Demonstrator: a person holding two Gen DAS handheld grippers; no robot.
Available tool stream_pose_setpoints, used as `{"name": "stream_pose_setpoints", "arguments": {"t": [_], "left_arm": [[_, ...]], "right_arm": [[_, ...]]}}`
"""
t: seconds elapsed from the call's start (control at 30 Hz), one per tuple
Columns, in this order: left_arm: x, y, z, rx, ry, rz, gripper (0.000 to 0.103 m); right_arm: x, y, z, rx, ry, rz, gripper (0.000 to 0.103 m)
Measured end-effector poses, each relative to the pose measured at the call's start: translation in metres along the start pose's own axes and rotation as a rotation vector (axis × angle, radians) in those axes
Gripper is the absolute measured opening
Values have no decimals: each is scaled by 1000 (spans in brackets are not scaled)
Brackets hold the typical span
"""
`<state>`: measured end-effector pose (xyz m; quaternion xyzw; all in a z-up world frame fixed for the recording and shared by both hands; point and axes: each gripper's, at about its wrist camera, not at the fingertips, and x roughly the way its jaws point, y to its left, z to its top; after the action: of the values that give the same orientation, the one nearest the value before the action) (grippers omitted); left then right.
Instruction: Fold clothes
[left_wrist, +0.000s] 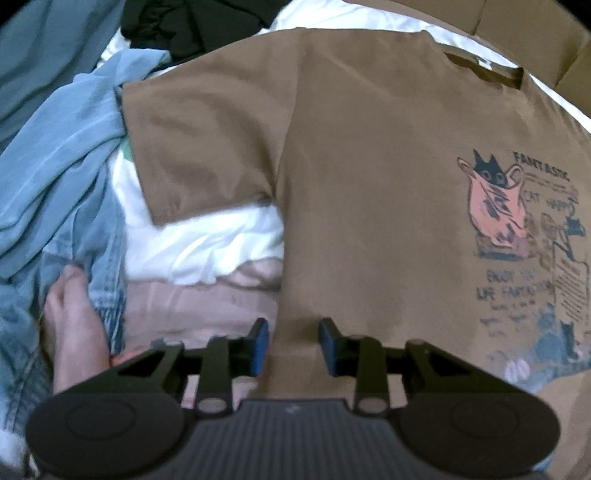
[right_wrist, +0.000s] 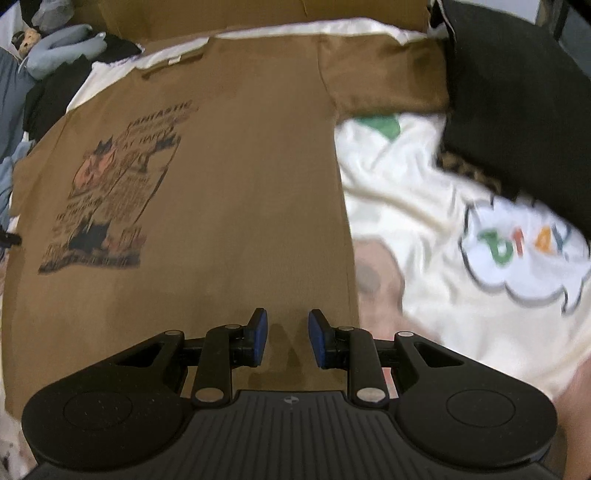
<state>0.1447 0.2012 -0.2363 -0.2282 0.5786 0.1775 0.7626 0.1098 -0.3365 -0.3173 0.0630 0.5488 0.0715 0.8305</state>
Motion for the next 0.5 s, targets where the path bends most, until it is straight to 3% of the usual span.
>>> {"name": "stream_pose_setpoints", "arguments": {"t": [0.1, 0.3, 0.5], "left_arm": [[13, 1, -1, 1, 19, 12, 35], [20, 1, -5, 21, 24, 53, 42], [-1, 2, 6, 16, 53, 104, 30]], "right_arm": [[11, -4, 12, 30, -30, -18, 31], [28, -12, 9, 14, 14, -84, 30], [20, -13, 7, 24, 32, -108, 30]]}}
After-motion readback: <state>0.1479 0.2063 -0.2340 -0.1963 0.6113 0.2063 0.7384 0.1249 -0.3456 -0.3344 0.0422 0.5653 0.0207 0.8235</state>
